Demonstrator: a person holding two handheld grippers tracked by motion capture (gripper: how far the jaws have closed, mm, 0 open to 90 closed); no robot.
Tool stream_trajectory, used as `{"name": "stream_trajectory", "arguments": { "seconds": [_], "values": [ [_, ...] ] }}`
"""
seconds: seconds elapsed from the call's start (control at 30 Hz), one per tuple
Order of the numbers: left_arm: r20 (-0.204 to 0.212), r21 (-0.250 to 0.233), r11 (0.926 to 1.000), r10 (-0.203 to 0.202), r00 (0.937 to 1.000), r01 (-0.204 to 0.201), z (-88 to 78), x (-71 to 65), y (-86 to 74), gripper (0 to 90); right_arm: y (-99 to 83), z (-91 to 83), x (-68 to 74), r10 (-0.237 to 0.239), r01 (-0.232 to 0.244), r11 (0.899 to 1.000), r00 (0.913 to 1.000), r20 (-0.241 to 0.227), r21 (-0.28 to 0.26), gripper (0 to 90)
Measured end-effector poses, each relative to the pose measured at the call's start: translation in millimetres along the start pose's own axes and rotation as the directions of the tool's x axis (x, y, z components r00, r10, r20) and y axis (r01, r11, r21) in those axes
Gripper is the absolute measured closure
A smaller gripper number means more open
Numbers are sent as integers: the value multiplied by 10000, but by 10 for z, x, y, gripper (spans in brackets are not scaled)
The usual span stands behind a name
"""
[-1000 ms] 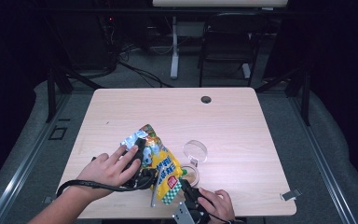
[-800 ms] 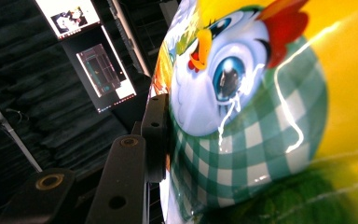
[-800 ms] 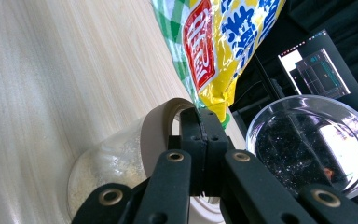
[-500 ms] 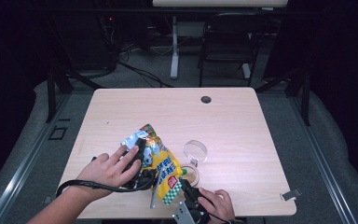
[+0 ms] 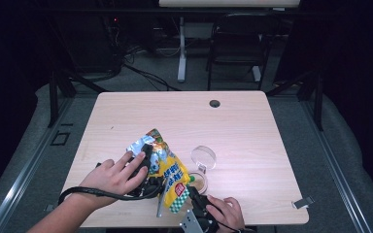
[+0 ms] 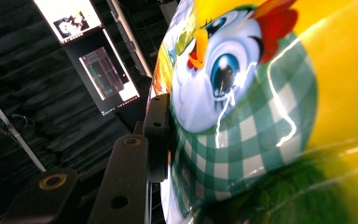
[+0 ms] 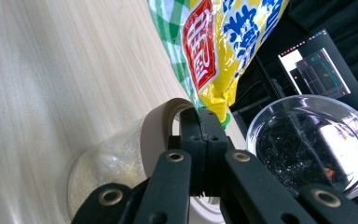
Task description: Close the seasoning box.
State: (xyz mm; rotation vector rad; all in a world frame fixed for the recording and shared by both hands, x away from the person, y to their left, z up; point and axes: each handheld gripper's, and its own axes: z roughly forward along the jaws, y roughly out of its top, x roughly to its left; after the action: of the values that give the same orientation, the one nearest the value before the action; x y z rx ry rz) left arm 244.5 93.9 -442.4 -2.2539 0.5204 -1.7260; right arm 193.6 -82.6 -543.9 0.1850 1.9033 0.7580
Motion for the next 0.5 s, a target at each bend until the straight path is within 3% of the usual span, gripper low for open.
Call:
{"name": "stream_trajectory", "arguments": {
  "seconds": [0.5],
  "values": [
    [42, -25, 10000, 73, 10000, -73, -6, 29, 13, 697, 0, -6, -6, 40, -40, 10000, 10000, 68, -1, 900]
  ]
}}
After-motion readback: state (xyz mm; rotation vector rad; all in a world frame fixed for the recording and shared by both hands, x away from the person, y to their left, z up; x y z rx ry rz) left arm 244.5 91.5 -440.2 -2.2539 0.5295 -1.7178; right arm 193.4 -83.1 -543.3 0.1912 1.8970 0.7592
